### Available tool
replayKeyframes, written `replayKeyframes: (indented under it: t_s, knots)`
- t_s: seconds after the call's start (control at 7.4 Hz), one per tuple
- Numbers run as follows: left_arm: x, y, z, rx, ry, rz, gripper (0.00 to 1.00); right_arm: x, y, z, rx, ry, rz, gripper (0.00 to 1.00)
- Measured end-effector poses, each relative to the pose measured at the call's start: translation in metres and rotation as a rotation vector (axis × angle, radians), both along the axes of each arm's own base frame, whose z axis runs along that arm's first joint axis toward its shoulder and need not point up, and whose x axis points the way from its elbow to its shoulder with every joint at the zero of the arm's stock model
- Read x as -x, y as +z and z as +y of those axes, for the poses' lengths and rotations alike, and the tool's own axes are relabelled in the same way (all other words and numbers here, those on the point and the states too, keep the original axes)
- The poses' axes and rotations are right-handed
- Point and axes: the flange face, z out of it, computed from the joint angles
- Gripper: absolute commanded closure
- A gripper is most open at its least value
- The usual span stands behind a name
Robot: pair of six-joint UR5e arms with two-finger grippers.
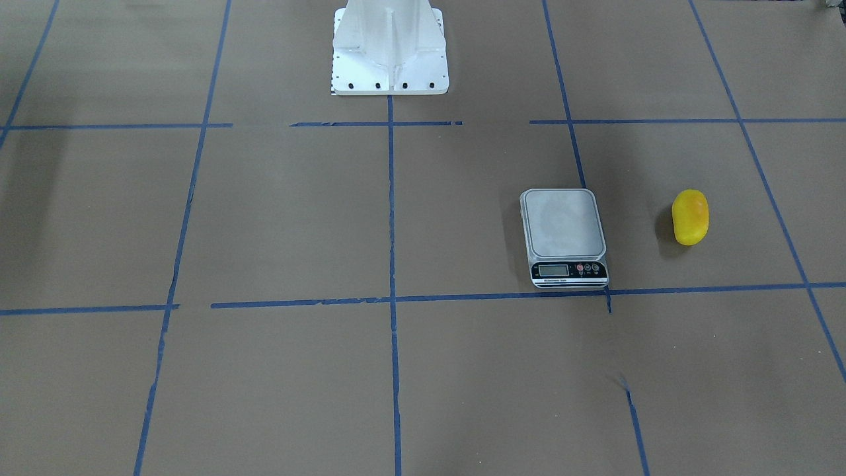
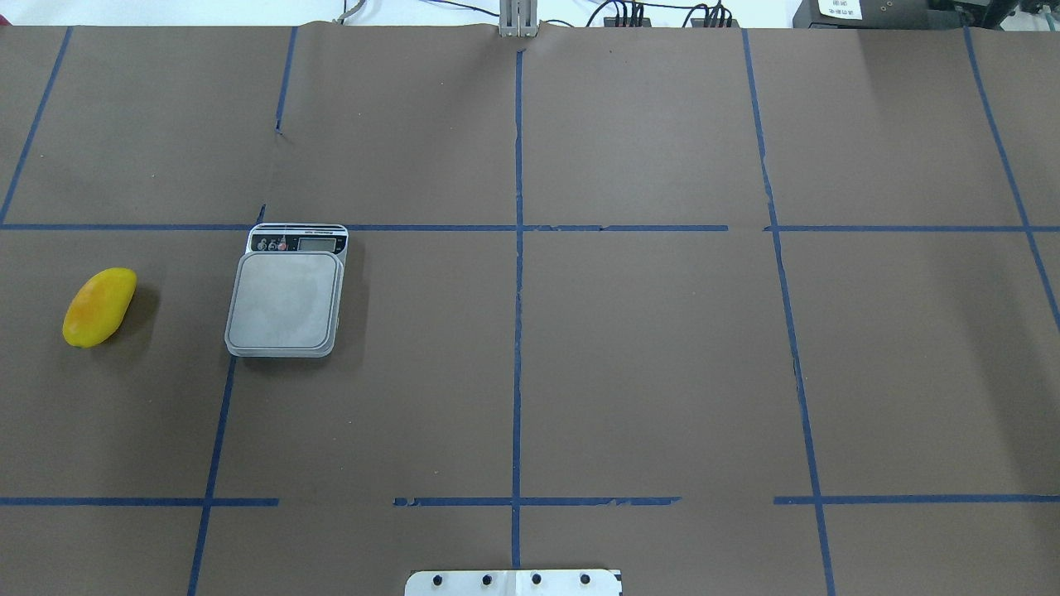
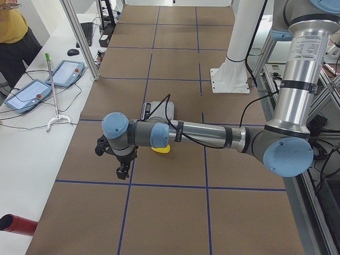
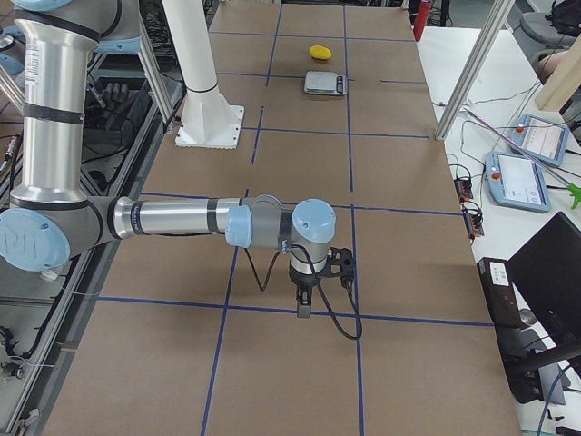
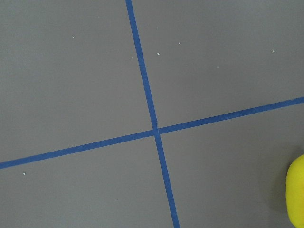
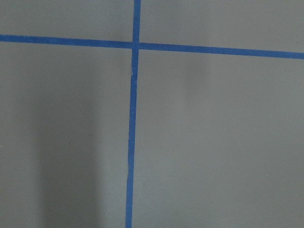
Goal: Weigh mango
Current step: 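Move the left gripper down toward the yellow mango beside the scale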
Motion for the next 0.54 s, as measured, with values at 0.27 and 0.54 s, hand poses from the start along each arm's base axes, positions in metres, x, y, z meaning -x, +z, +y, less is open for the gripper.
replayKeyframes:
  t_s: [0.27,0.54]
  knots:
    - [-0.0006,0.0001,0.0014,-0.02,0.001,-0.003,0.0,0.0,0.0,0.0,0.0,0.0,0.0,0.0]
    - [-0.0011,-0.0021,0.0017,-0.03,-0.001,-0.001,0.0,0.0,0.0023,0.0,0.004,-0.001,0.0,0.0]
